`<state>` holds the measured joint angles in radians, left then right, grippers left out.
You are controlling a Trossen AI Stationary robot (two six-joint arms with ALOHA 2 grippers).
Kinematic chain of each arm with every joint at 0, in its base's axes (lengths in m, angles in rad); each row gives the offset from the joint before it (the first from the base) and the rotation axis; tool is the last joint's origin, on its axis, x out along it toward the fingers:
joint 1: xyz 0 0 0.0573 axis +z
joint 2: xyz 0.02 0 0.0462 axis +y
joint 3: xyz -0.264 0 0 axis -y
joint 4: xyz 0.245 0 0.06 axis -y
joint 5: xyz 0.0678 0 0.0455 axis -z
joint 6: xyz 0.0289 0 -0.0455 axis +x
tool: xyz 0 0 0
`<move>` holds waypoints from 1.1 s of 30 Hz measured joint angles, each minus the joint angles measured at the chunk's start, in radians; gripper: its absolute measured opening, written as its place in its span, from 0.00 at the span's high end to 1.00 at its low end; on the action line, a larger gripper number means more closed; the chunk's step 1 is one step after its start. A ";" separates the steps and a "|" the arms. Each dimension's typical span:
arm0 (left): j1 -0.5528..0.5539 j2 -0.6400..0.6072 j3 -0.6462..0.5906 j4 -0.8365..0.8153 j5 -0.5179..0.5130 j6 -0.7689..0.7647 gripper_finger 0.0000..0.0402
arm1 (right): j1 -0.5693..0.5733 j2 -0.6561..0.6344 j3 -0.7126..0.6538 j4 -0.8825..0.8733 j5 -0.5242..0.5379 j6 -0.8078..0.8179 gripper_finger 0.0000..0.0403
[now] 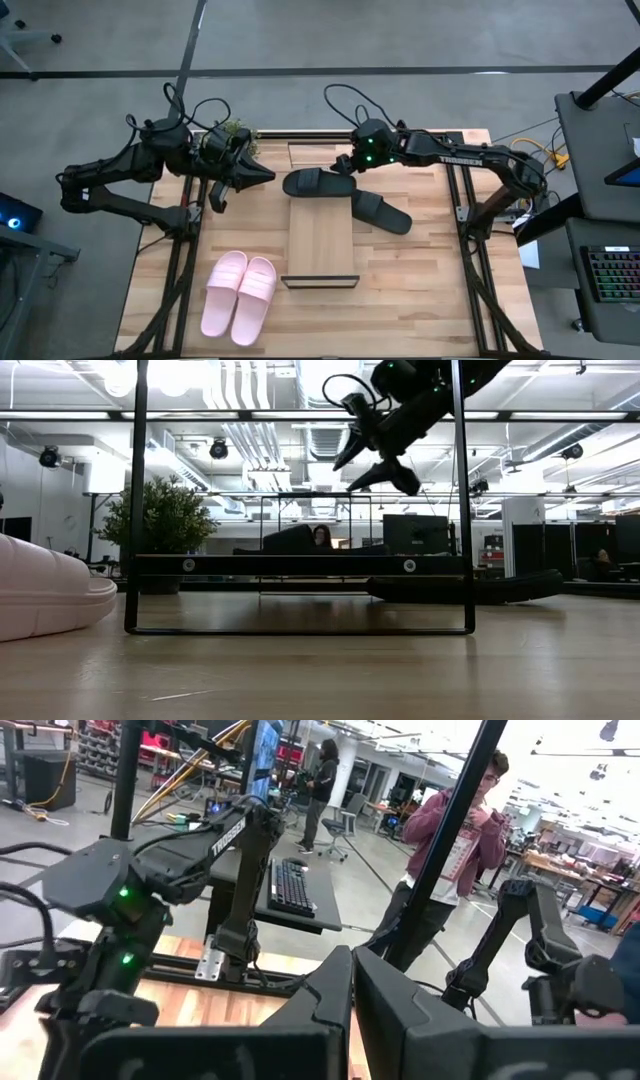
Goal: Pick and place slides into the shelf
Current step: Put the black slide on the shelf
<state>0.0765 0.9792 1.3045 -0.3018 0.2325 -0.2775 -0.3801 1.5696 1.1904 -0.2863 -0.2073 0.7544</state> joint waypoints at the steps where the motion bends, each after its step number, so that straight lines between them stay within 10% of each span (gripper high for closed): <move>1: 0.000 0.000 0.000 -0.004 0.000 0.000 1.00 | 0.000 -0.013 -0.009 -0.007 0.000 0.000 0.53; 33: 0.000 0.000 -0.003 -0.090 0.000 0.002 1.00 | 0.132 -0.499 -0.527 0.122 0.181 0.316 0.53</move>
<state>0.0765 0.9794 1.3018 -0.3921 0.2320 -0.2758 -0.2479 1.0710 0.6638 -0.1643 -0.0260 1.0708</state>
